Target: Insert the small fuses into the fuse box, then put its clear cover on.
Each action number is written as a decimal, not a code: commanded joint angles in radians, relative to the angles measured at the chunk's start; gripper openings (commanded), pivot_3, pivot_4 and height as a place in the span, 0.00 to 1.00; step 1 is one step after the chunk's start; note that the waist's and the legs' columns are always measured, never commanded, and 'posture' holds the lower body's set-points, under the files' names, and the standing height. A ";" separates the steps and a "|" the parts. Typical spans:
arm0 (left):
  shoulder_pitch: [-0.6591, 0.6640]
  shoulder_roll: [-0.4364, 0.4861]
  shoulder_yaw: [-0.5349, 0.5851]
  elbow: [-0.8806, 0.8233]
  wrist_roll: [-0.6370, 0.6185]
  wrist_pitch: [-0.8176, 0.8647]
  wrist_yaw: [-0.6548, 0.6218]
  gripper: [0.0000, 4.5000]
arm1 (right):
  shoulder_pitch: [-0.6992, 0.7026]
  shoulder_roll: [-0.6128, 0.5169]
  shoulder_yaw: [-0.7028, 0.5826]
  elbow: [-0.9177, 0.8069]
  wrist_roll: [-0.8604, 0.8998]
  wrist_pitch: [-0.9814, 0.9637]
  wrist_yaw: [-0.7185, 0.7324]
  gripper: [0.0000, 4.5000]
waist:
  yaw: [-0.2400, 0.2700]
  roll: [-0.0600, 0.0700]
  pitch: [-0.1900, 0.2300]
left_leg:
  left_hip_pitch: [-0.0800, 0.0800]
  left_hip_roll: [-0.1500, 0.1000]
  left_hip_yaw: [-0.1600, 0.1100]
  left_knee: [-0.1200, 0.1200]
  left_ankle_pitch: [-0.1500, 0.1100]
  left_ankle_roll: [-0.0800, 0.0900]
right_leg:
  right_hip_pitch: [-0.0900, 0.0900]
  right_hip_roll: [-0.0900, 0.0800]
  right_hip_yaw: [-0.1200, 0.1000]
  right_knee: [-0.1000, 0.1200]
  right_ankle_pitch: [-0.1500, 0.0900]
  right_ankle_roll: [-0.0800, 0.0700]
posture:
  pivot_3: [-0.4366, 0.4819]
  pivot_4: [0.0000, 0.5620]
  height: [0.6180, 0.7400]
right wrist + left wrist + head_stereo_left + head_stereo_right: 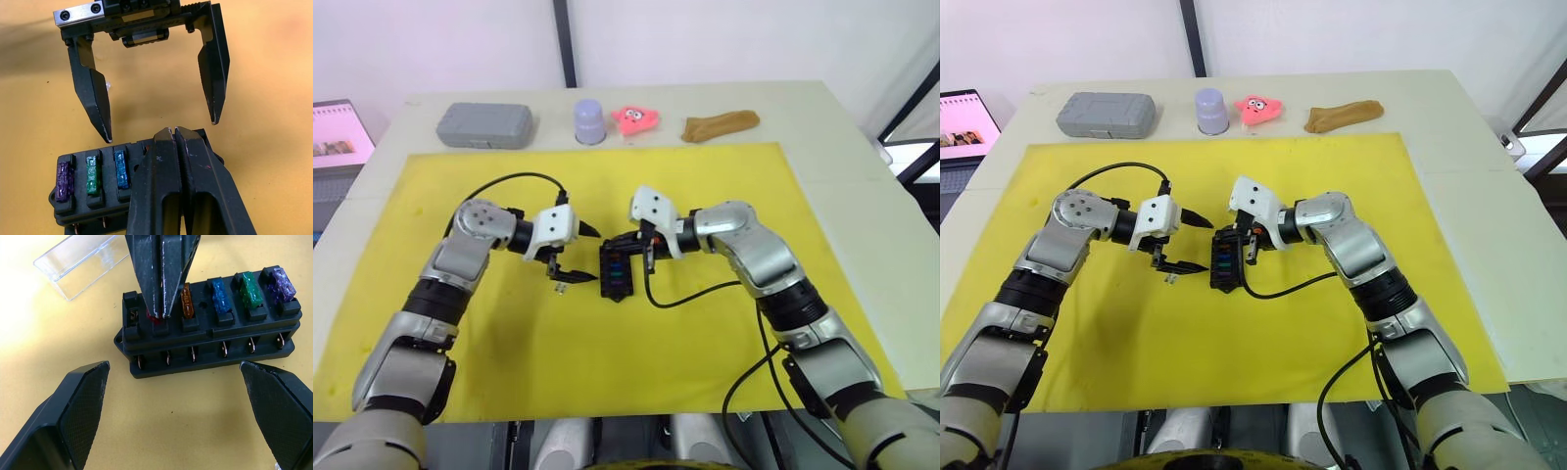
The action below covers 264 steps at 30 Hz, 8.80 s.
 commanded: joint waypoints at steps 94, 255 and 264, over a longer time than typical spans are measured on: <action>0.234 0.294 0.164 -0.242 -0.548 0.990 -0.042 1.00 | -0.019 -0.389 -0.007 -0.520 0.150 0.074 0.091 0.99 | 0.027 0.000 0.001 | 0.001 0.001 0.003 0.000 -0.001 0.002 | 0.002 0.002 0.001 -0.001 0.000 0.000 | 0.48 0.27 1.00; -0.011 0.100 0.072 -0.048 -0.087 0.114 -0.037 1.00 | -0.396 -0.173 0.197 0.040 0.129 0.209 0.083 0.00 | 0.018 0.000 0.000 | -0.001 -0.001 0.002 0.001 -0.001 0.001 | 0.000 0.000 0.001 -0.001 0.001 0.001 | 0.48 0.27 1.00; -0.018 0.061 0.067 -0.050 -0.076 0.100 -0.034 1.00 | -0.389 -0.126 0.226 0.090 0.040 0.185 0.151 0.00 | 0.000 0.000 0.000 | -0.001 -0.001 0.001 0.000 -0.001 0.001 | -0.001 0.000 0.000 -0.001 0.001 0.001 | 0.48 0.27 1.00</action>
